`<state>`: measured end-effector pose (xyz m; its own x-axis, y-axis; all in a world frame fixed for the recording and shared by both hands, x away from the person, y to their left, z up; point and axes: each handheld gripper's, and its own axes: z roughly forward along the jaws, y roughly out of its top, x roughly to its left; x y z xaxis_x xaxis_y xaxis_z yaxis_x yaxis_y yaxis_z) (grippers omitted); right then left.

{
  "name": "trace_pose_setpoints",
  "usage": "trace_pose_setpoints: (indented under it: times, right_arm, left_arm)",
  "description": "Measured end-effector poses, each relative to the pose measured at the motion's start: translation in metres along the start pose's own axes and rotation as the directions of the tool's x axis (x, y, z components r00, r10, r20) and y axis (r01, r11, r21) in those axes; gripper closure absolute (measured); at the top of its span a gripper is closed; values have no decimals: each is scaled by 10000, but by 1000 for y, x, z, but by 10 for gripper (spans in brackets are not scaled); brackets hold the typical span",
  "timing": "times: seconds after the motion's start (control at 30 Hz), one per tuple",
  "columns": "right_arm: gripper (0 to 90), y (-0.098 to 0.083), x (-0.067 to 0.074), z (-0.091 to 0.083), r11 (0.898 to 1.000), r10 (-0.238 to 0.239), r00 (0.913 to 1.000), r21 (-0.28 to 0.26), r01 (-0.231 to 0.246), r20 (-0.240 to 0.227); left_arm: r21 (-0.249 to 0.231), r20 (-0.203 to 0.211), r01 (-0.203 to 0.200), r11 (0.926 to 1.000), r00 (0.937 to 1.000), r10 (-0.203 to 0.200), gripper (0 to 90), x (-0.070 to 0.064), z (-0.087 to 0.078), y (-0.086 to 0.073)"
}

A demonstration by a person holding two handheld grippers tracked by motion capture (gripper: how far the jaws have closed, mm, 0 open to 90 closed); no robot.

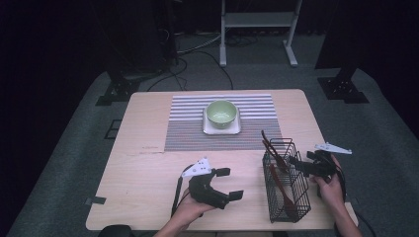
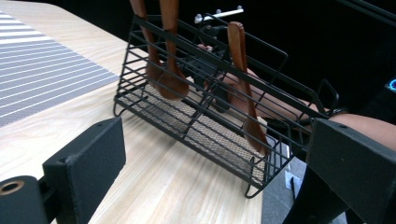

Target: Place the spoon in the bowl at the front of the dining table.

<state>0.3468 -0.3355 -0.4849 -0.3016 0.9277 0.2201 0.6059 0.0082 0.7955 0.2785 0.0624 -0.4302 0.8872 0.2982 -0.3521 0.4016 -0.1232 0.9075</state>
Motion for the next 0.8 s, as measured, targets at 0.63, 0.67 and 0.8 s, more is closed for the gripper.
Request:
trace_pose_setpoints:
  times: [0.63,0.67,0.8]
  right_arm:
    - [134,0,0,0,10000,-47,10000,-19,47,9]
    - [134,0,0,0,10000,-40,10000,-22,40,0]
    - [134,0,0,0,10000,-39,10000,-23,39,-11]
  left_arm:
    - [-44,523,-150,9999,9985,152,42,-15,22,18]
    - [-19,532,-172,9999,9984,172,43,-15,23,19]
    - [-72,542,-139,9999,9984,143,43,-17,27,23]
